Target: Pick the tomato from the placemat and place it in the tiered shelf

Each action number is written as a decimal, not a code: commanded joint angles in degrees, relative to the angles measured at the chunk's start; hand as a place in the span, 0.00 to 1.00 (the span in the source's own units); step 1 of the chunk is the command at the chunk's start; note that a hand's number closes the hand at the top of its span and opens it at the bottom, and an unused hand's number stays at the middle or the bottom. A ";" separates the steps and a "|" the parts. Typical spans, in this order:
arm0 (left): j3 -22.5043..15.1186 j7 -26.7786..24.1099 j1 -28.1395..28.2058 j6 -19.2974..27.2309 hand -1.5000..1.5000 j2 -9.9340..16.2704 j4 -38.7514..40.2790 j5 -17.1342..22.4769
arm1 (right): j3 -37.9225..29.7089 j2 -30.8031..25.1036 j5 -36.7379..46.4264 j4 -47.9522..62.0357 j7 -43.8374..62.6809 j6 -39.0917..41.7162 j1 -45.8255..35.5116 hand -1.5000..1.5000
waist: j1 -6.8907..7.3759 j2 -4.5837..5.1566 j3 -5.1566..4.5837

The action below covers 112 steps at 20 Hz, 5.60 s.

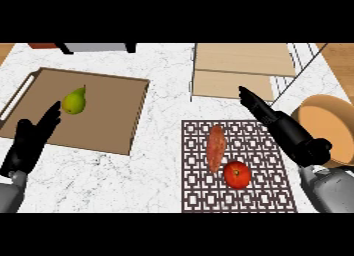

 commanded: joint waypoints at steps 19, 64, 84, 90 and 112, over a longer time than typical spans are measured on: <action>4.31 4.76 7.03 0.67 0.50 -10.34 -1.95 10.21 | -18.66 -14.59 15.74 -30.95 8.78 -21.39 43.98 0.00 | 0.55 0.67 0.63; 4.92 4.95 5.25 1.39 0.50 -14.61 -0.62 5.21 | 15.39 9.32 61.30 -19.01 80.57 -3.01 8.51 0.00 | 2.24 1.05 0.63; 8.23 4.63 4.41 -3.17 0.50 -13.69 1.09 5.23 | 4.37 18.91 74.91 -3.54 65.43 -4.61 10.70 0.00 | 2.34 1.12 0.70; 7.67 9.46 7.20 -1.52 0.50 -15.10 -5.86 4.31 | 2.47 21.81 77.30 0.33 60.93 -6.63 9.99 0.00 | 2.63 0.99 0.73; 9.21 10.66 5.41 -2.89 0.50 -16.45 -6.78 2.28 | 9.70 24.91 59.98 7.30 41.82 -1.44 -1.23 1.00 | 4.05 1.28 0.78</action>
